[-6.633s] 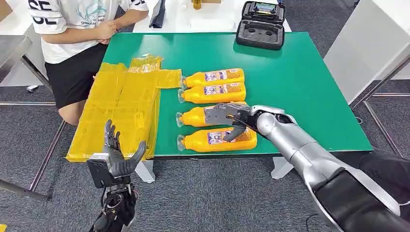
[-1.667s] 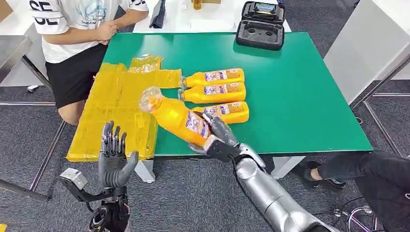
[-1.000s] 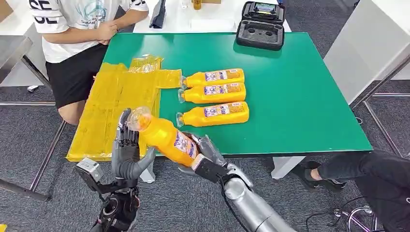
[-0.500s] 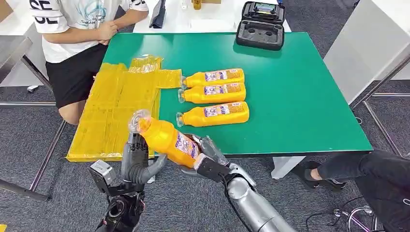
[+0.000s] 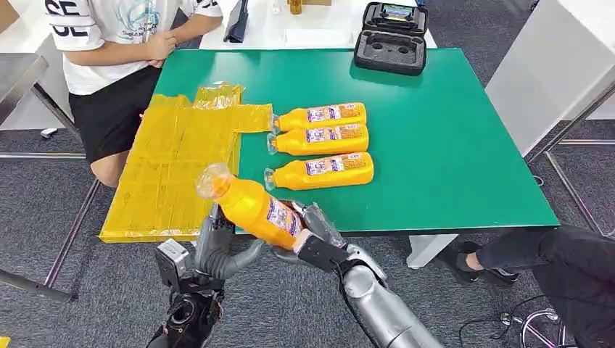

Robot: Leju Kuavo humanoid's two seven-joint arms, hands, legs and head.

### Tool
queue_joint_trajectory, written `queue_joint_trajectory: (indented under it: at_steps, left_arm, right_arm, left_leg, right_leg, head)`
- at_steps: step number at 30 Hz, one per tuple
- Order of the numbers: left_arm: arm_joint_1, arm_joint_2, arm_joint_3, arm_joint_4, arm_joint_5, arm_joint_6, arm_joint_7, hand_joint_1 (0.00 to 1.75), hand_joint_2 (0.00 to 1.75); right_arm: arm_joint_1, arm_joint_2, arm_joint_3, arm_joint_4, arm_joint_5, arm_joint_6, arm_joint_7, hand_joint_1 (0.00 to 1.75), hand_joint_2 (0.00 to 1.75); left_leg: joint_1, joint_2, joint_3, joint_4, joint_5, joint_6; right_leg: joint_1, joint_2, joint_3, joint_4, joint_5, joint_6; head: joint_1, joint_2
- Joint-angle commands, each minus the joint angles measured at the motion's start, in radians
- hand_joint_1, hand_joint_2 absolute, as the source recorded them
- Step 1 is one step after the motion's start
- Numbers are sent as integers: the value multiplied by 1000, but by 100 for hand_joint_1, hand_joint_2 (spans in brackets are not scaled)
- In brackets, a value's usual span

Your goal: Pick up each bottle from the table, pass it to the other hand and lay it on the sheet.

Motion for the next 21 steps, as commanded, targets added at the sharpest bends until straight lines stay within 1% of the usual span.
queue_joint_trajectory:
  at_steps: [1,2,3,4,6,8,9,11,12,14,15,17,18,21]
  left_arm:
    - [-71,-23,-58,154,21,-56,9,0,175]
    - [-78,-28,-64,166,47,-95,16,0,175]
    - [-85,-32,-70,179,61,-115,21,0,175]
    - [-101,-34,-83,200,63,-122,22,0,175]
    - [-126,-40,-92,232,73,-133,25,0,175]
    - [-138,-47,-82,241,99,-155,36,0,175]
    - [-138,-47,-82,241,99,-155,36,0,175]
    - [-141,-45,-81,239,102,-158,37,0,175]
    - [-140,-44,-80,239,102,-158,37,0,175]
    - [-140,-44,-80,239,102,-158,37,0,175]
    - [-140,-44,-80,239,102,-158,37,0,175]
    - [-140,-44,-80,239,102,-158,37,0,175]
    - [-140,-44,-80,239,102,-158,37,0,175]
    - [-140,-44,-80,239,102,-158,37,0,175]
  right_arm:
    - [-54,28,15,97,43,26,5,173,175]
    - [-57,32,25,113,50,25,7,173,175]
    - [-55,36,35,123,58,18,7,175,175]
    - [-50,37,49,131,67,15,7,173,175]
    - [-43,36,74,148,76,13,8,175,175]
    - [-52,40,89,178,79,16,6,175,175]
    - [-52,40,89,178,79,16,6,175,175]
    - [-56,41,89,182,79,16,7,175,175]
    - [-58,41,89,182,79,15,7,175,175]
    - [-58,41,89,182,79,15,7,175,175]
    - [-58,41,89,182,79,15,7,175,175]
    - [-58,41,89,182,79,15,7,175,175]
    - [-58,41,89,182,79,15,7,175,175]
    - [-58,41,89,182,79,15,7,175,175]
  left_leg:
    - [0,0,3,-1,-1,-1]
    - [1,0,6,-1,-2,-2]
    - [0,1,4,-1,-1,-1]
    - [1,0,6,-1,-2,-2]
    - [1,-1,7,-1,-2,-2]
    - [1,-1,4,-1,-1,-1]
    - [1,0,7,-1,-2,-2]
    - [0,-1,2,-1,0,-1]
    - [1,0,6,-1,-2,-2]
    - [1,0,4,0,-1,-1]
    - [1,0,6,0,-2,-2]
    - [0,0,4,-1,-1,-1]
    - [1,0,7,0,-3,-2]
    - [0,0,2,0,-1,-1]
  right_leg:
    - [0,0,3,-1,-1,-1]
    - [1,0,6,-1,-2,-2]
    - [0,1,3,-1,-1,-1]
    - [1,0,6,-1,-2,-2]
    - [1,-1,7,-1,-2,-2]
    - [1,-1,4,-1,-1,-1]
    - [1,0,7,-1,-2,-2]
    - [0,-1,2,-1,-1,-1]
    - [1,0,7,-1,-2,-2]
    - [1,0,4,-1,-1,-1]
    - [1,0,7,-1,-2,-2]
    - [0,0,4,-1,-1,-1]
    - [1,0,7,-1,-3,-2]
    - [0,0,2,0,-1,-1]
  head:
    - [0,0]
    - [0,0]
    - [0,0]
    - [0,0]
    - [0,0]
    - [0,0]
    - [-1,0]
    - [-1,0]
    - [0,0]
    - [-2,0]
    - [0,0]
    - [0,0]
    - [-1,0]
    - [0,0]
